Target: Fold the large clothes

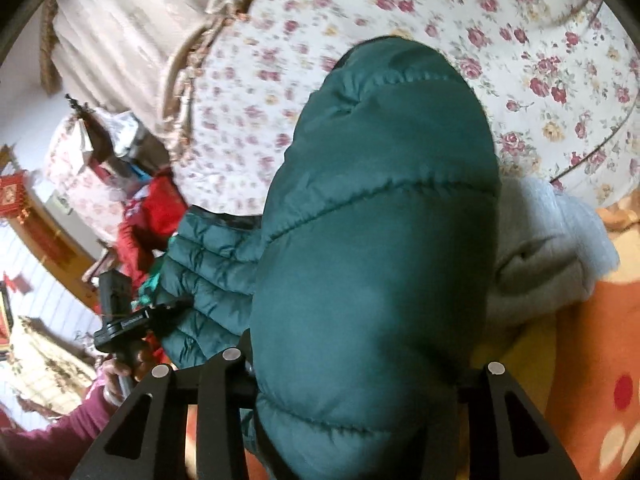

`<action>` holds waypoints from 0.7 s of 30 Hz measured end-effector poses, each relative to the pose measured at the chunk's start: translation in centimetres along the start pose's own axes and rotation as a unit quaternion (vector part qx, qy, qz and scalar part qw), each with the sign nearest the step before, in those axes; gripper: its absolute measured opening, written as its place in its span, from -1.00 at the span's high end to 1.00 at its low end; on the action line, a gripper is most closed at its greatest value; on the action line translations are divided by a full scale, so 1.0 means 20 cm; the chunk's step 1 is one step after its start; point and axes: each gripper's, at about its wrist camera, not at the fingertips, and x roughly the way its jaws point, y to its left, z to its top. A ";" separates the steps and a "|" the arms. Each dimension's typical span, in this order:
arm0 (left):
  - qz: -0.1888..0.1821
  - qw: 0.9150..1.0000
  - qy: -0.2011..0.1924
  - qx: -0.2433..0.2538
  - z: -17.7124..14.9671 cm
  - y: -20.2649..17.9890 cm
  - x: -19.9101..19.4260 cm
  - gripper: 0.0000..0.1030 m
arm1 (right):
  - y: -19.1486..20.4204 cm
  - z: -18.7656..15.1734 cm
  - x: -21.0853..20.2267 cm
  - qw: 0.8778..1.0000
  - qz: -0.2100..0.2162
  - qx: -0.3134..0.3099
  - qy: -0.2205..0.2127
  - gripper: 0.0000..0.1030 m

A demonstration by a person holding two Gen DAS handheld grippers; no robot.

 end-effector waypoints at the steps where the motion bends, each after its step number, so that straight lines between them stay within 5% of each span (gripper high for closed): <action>1: -0.008 1.000 0.004 0.002 -0.04 -0.02 -0.07 0.24 | 0.01 -0.03 -0.04 1.000 0.007 0.004 0.003 0.19; 6: 0.021 0.999 0.045 0.013 -0.24 -0.07 -0.19 0.12 | 0.03 -0.23 -0.17 0.999 -0.009 0.028 0.042 0.08; 9: 0.096 0.993 0.071 0.022 -0.35 -0.07 -0.10 -0.35 | -0.06 -0.37 -0.06 0.986 -0.134 0.038 0.093 -0.47; 11: 0.116 0.992 0.058 0.009 -0.40 -0.04 -0.06 -0.54 | -0.11 -0.43 0.01 0.979 -0.164 0.046 0.110 -0.61; 15: 0.143 0.989 0.034 -0.004 -0.42 -0.08 -0.09 -0.59 | -0.05 -0.44 -0.06 0.977 -0.195 0.046 0.073 -0.63; 21: 0.221 0.974 -0.009 0.057 -0.43 -0.22 -0.24 -0.59 | 0.13 -0.44 -0.23 0.964 -0.265 -0.004 0.029 -0.63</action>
